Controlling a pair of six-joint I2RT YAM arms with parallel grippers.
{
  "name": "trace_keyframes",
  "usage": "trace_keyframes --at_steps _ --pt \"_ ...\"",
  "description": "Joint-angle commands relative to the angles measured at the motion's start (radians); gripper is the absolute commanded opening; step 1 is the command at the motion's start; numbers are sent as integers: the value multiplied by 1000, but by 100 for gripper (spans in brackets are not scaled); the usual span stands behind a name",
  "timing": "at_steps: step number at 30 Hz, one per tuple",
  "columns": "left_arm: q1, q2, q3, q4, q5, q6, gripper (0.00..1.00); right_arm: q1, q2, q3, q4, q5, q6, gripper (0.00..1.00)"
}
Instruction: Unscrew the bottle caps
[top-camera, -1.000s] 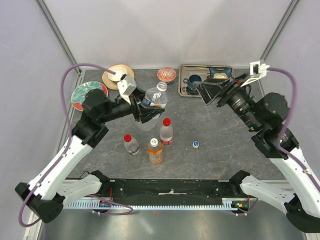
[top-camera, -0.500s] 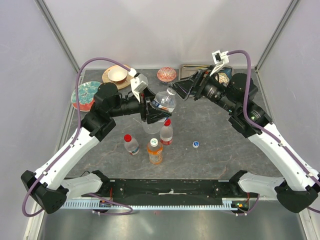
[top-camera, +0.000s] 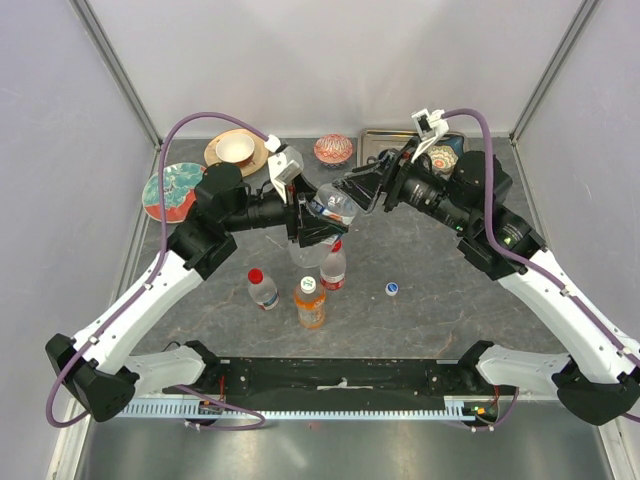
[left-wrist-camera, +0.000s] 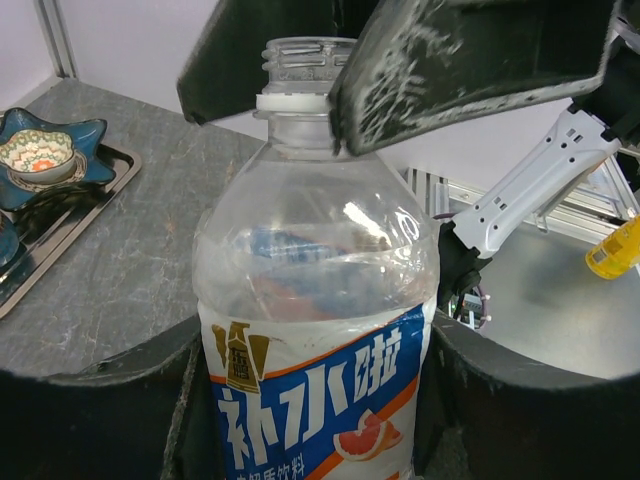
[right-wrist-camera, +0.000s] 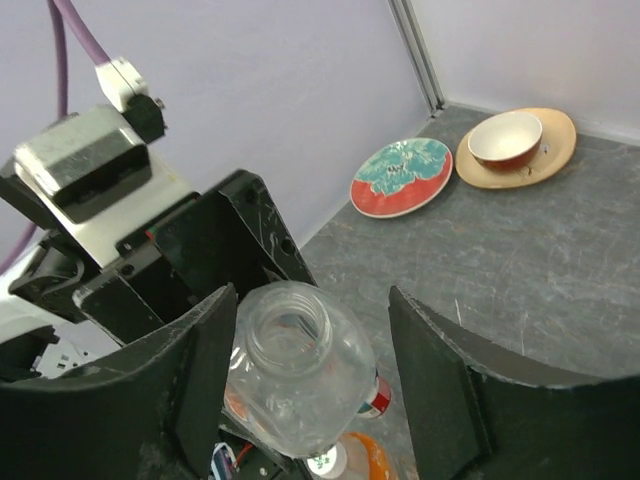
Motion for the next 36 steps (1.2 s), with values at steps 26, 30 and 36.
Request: trace_keyframes --at_steps 26,30,36 --pt "-4 -150 115 -139 -524 104 100 3 -27 242 -260 598 -287 0" --pt "-4 -256 25 -121 -682 95 100 5 -39 89 -206 962 -386 0" --pt "-4 -393 -109 -75 -779 83 98 -96 -71 -300 130 1116 -391 0"
